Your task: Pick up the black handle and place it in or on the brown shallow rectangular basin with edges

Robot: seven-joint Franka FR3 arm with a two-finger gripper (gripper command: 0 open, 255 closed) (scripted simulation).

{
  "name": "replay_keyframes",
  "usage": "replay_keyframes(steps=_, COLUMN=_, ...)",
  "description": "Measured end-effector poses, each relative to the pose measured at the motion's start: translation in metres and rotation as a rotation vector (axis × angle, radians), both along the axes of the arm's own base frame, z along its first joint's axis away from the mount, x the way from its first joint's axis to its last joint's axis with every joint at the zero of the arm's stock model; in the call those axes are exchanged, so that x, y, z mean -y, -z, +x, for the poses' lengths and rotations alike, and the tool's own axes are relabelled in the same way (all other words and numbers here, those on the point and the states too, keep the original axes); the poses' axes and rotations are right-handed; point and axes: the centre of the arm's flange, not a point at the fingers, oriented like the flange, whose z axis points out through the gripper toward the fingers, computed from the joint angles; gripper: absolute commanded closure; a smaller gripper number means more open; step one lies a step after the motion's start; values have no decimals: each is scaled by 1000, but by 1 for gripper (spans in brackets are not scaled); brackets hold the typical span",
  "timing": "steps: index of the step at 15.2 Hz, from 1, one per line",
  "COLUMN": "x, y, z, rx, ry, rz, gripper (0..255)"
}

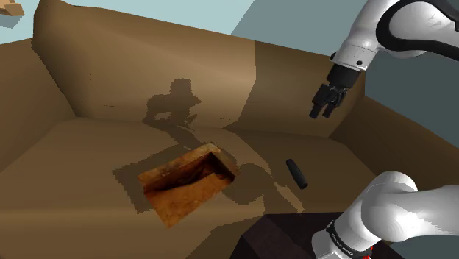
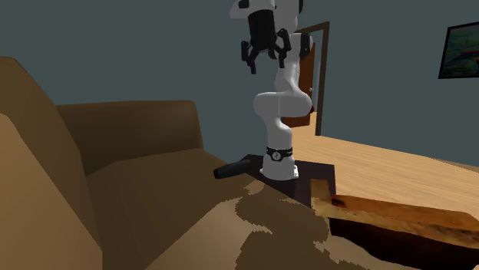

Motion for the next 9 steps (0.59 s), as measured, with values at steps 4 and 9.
replay_keyframes(steps=4, x=7, y=27, z=3, rx=-5, ry=33, rz=-13, gripper=0)
replay_keyframes(steps=9, x=22, y=87, z=3, rx=-14, ry=111, rz=-44, gripper=0)
